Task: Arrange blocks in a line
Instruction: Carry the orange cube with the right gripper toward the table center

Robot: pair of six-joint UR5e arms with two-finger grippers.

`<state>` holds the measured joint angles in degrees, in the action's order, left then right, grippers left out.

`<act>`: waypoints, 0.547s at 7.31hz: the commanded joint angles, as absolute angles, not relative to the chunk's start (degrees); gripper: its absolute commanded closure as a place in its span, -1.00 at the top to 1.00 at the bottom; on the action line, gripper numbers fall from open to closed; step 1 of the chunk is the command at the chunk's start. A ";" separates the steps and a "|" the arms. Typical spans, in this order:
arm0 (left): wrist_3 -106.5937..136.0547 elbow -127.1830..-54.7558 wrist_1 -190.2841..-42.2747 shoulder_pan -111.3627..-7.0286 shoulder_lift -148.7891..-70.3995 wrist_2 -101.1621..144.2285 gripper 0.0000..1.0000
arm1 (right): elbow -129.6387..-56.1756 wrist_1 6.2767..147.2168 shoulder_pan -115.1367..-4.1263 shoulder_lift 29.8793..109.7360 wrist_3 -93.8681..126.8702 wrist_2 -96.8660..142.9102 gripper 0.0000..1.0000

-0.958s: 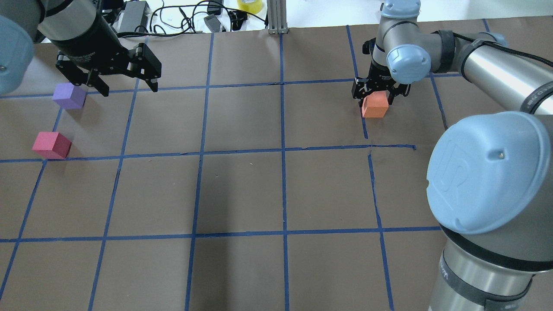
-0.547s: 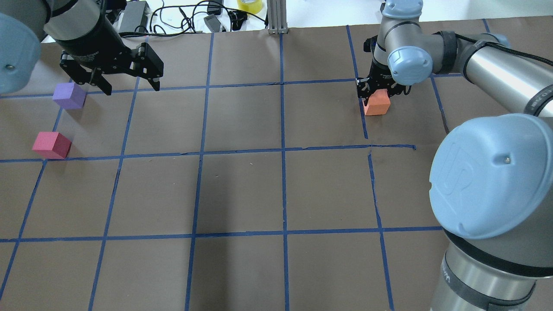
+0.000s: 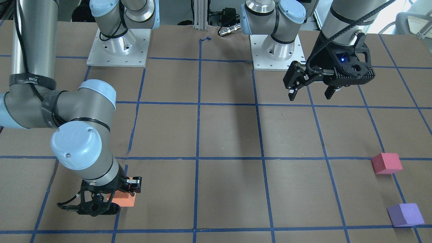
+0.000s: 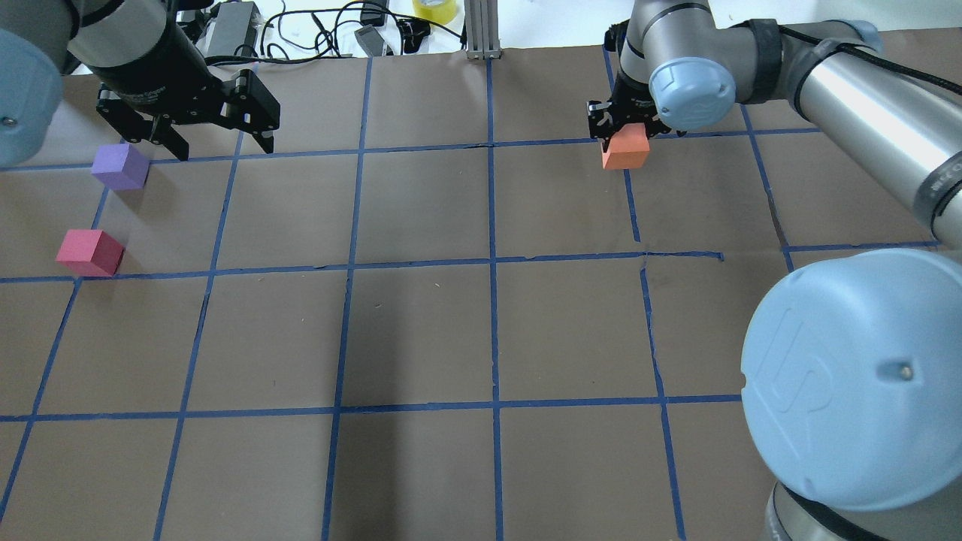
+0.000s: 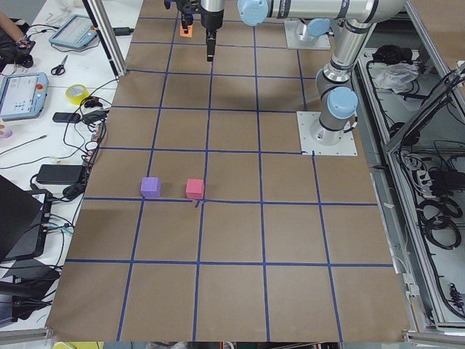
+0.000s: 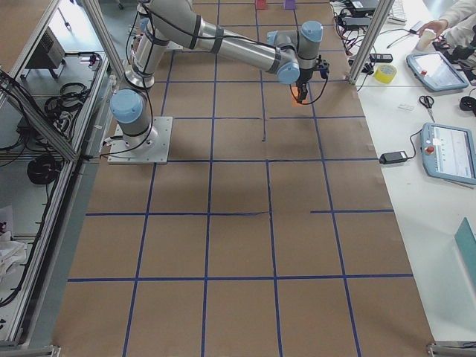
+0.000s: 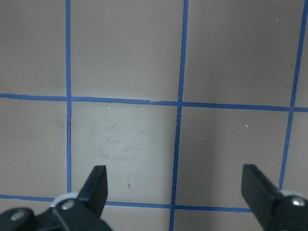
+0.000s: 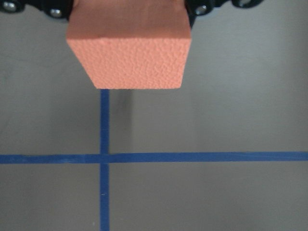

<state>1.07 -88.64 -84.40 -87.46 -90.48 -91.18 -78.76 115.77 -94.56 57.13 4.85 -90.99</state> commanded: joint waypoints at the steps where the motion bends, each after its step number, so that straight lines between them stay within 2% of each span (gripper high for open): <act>1: 1.14 -88.59 -84.38 -87.71 -90.79 -91.06 1.00 | -75.16 115.49 -102.88 55.04 16.71 -91.23 -0.54; 4: 1.05 -88.77 -84.46 -87.80 -90.62 -91.41 1.00 | -66.48 115.23 -110.03 47.23 24.95 -91.67 -0.53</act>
<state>1.09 -88.71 -84.39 -87.77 -90.92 -91.28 -70.31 115.43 -107.64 50.57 22.20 -91.33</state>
